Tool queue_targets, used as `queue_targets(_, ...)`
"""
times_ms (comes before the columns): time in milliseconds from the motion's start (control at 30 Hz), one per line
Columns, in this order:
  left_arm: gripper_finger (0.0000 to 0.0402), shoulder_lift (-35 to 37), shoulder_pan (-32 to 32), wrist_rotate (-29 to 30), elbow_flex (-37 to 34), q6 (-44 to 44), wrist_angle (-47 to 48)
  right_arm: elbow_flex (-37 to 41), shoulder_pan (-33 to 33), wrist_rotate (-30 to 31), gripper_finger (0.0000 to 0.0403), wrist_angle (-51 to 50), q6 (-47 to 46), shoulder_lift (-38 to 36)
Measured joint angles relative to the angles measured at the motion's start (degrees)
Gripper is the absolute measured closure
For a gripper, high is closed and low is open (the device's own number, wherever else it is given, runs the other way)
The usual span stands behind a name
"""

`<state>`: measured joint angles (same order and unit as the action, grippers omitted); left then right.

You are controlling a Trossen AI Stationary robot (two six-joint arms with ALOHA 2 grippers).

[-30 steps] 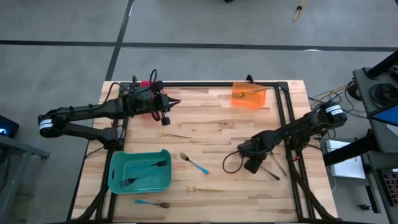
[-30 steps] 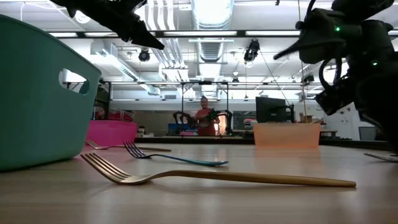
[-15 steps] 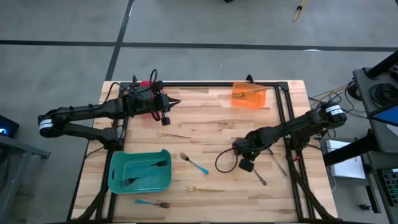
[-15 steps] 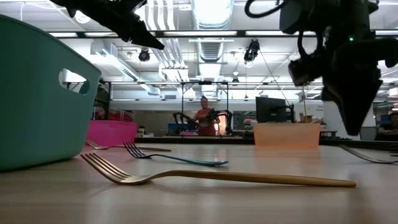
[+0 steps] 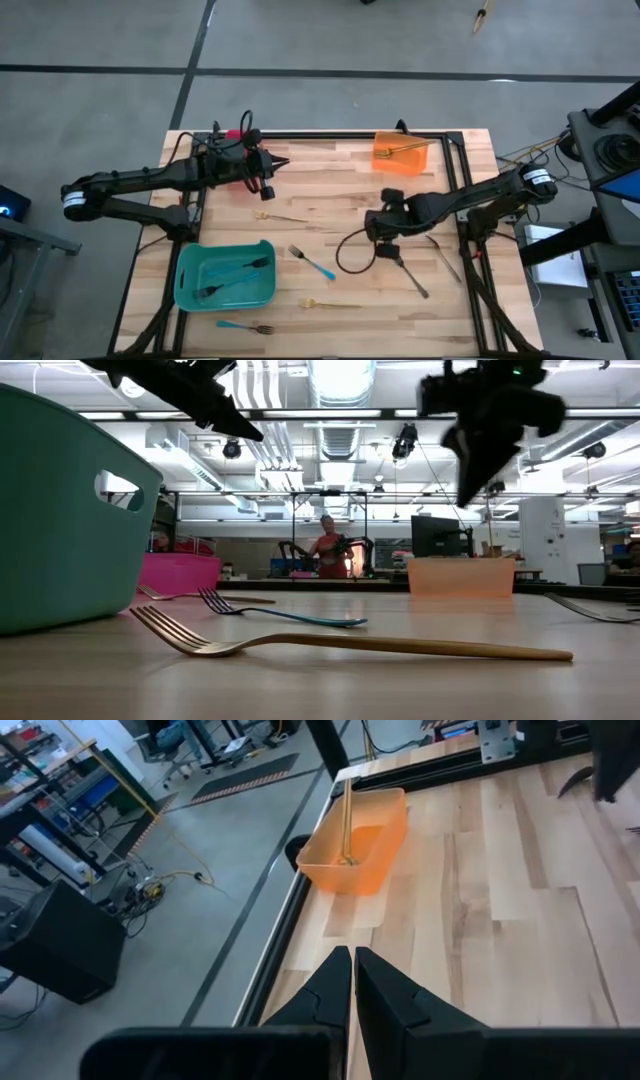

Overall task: Sort silverware by color (type)
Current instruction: Put the black fork into the red bin

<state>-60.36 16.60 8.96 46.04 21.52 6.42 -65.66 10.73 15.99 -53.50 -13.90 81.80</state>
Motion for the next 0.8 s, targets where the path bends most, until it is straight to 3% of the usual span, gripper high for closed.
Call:
queue_targets(133,0.0402,0.0,0.0,0.0,0.0,-1.0,0.0,-1.7,-2.3,5.0,0.0394,4.1,6.5,-0.7)
queue_targets(300,0.0402,0.0,0.0,0.0,0.0,-3.2,0.9,0.9,-5.2,5.4,0.0394,18.4,14.9,-3.3)
queue_targets(500,0.0402,0.0,0.0,0.0,0.0,-7.3,1.3,10.4,-6.8,11.0,0.0394,44.7,24.7,-7.2)
queue_targets(800,0.0402,-0.9,0.0,-0.5,0.0,-13.1,-0.5,20.8,-11.6,11.0,0.0394,81.3,32.2,-8.3)
